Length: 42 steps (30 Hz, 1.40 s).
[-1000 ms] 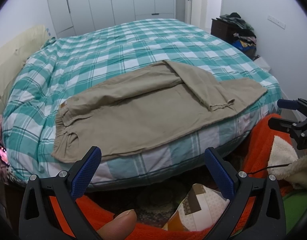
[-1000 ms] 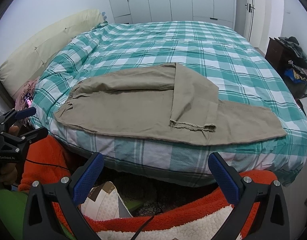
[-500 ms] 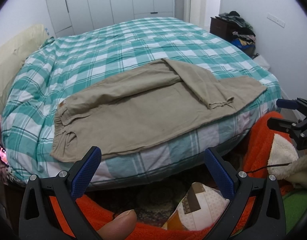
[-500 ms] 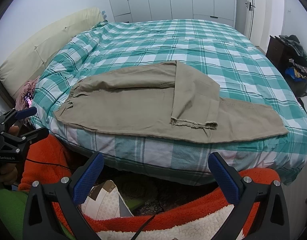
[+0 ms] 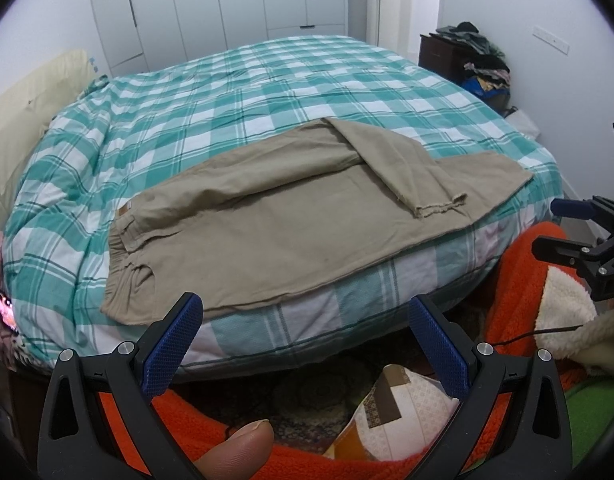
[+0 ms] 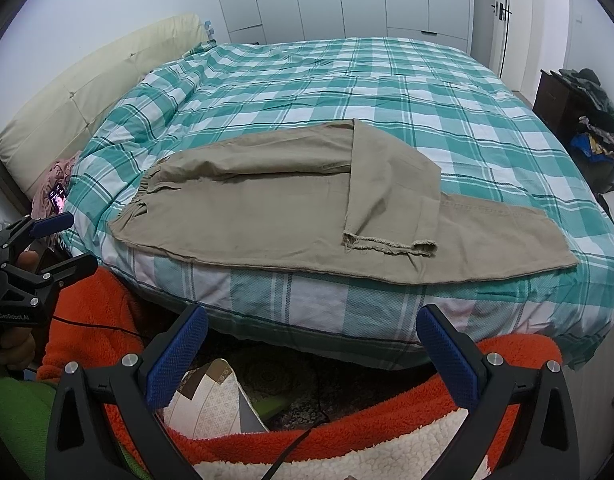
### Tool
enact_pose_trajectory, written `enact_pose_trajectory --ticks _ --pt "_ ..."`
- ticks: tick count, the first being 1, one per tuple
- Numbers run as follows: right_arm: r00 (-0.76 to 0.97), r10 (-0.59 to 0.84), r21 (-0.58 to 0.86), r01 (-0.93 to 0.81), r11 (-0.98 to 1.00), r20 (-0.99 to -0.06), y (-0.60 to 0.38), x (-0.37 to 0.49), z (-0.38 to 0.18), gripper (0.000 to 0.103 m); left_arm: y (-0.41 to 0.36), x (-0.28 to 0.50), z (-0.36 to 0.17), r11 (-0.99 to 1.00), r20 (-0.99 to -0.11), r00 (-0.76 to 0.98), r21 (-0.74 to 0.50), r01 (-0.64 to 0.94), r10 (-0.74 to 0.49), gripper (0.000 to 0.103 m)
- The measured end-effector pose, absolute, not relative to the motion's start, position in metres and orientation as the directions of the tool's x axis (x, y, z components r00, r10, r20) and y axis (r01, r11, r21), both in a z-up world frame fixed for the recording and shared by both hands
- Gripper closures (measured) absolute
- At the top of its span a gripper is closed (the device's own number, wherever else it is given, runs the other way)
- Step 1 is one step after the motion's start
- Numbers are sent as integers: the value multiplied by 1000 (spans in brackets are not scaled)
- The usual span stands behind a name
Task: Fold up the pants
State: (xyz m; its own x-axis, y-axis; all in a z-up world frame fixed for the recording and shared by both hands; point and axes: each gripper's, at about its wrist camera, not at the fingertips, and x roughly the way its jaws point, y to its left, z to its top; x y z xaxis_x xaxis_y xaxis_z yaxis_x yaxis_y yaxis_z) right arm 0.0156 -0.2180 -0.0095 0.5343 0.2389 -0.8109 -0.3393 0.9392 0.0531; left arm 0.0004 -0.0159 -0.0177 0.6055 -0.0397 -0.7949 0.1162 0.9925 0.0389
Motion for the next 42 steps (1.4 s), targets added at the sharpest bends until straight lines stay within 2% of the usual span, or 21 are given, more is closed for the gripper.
enact_pose_trajectory --ticks 42 --pt "520 242 59 -342 938 -819 -217 17 -17 0 -21 0 -19 991 -800 598 44 129 -42 1"
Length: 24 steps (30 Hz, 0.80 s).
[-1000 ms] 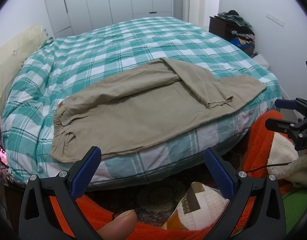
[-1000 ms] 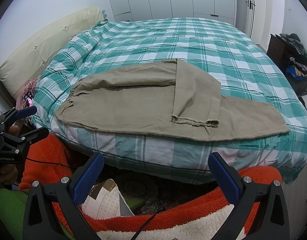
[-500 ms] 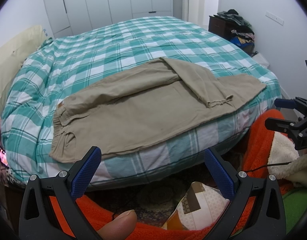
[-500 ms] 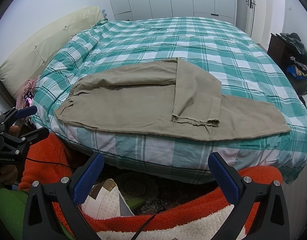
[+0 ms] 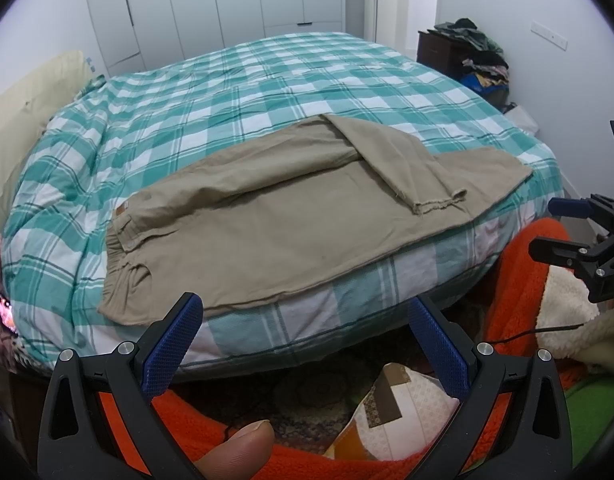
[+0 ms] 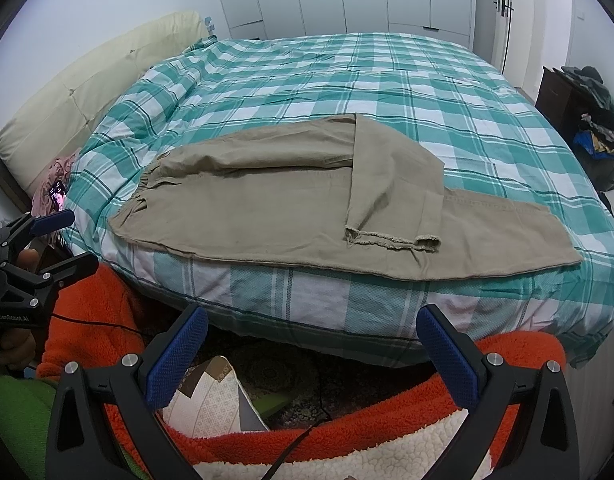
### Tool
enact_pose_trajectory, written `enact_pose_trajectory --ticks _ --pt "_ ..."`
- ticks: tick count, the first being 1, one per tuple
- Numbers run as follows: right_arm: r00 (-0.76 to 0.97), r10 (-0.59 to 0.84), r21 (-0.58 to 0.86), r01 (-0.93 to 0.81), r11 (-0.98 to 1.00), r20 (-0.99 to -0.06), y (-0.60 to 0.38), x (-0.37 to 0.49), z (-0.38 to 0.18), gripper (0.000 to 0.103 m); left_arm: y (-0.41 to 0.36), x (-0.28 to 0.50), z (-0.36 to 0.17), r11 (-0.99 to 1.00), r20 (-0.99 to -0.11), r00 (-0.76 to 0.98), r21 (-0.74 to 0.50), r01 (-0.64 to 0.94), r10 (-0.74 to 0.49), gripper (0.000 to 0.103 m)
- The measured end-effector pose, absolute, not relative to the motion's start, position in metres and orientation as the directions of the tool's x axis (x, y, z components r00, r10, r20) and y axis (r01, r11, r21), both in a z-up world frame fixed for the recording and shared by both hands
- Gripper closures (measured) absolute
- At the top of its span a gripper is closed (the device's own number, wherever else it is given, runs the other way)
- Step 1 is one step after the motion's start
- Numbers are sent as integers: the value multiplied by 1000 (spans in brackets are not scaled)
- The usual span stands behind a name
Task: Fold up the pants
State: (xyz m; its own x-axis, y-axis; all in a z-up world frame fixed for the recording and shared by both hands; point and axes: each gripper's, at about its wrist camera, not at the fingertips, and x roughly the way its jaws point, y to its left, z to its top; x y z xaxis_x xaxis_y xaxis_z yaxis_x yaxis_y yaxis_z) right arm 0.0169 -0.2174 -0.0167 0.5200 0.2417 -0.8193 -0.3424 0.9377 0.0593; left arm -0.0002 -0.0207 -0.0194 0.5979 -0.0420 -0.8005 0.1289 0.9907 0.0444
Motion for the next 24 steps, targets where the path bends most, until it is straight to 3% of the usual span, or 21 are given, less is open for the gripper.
enact_pose_trajectory --ticks 24 --pt "516 242 61 -343 937 -821 -218 18 -18 0 -21 -1 -20 990 -799 600 47 131 -41 1"
